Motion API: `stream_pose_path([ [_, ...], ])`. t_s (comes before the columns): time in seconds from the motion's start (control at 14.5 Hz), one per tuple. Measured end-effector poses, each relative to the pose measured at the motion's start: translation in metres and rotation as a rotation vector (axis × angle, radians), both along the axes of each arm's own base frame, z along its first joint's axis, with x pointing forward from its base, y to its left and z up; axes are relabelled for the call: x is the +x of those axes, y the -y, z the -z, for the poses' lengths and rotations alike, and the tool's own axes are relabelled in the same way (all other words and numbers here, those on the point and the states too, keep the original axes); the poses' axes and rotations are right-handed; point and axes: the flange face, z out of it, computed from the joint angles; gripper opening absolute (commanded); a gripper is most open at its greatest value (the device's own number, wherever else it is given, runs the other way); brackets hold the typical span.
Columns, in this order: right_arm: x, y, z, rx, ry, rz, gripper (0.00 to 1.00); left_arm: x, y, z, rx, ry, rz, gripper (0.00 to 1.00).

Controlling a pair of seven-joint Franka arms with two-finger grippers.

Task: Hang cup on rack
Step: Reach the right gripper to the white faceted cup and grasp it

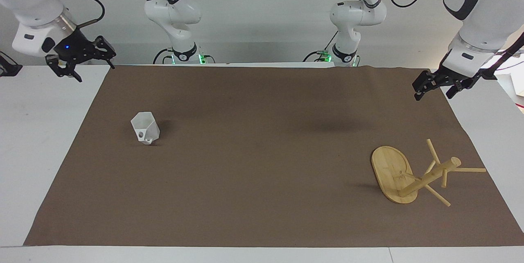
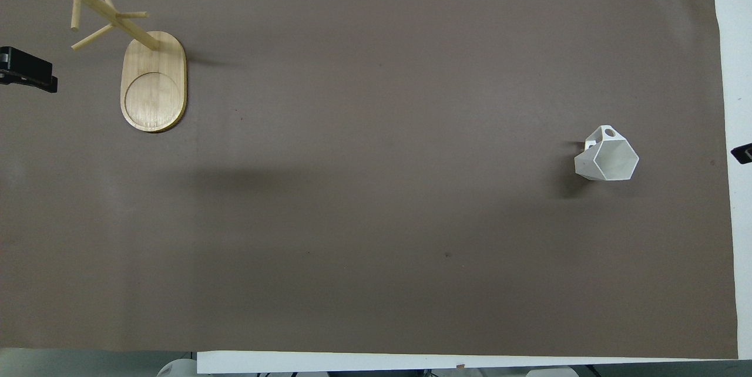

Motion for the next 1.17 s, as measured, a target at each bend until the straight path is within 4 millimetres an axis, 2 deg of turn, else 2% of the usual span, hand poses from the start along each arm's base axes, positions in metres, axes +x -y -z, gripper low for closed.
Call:
stream_pose_path([
  [0.14,0.009,0.048,0.034,0.135,0.031,-0.138,1.00,0.000,0.000,0.000,0.000,0.000,0.000,1.00],
  [0.28,0.019,0.089,0.080,0.284,0.064,-0.227,1.00,0.000,0.000,0.000,0.000,0.000,0.000,1.00],
  [0.48,0.032,0.122,0.151,0.478,0.121,-0.354,1.00,0.000,0.000,0.000,0.000,0.000,0.000,1.00],
  [0.62,0.038,0.131,0.207,0.643,0.214,-0.473,1.00,0.000,0.000,0.000,0.000,0.000,0.000,1.00],
  [0.69,0.038,0.136,0.244,0.740,0.271,-0.508,1.00,0.000,0.000,0.000,0.000,0.000,0.000,1.00],
  [0.83,0.027,0.137,0.306,0.906,0.381,-0.552,1.00,0.000,0.000,0.000,0.000,0.000,0.000,1.00],
  [1.03,-0.003,0.115,0.366,1.085,0.537,-0.588,1.00,0.000,0.000,0.000,0.000,0.000,0.000,1.00],
  [1.17,-0.017,0.105,0.381,1.143,0.575,-0.608,1.00,0.000,0.000,0.000,0.000,0.000,0.000,1.00],
])
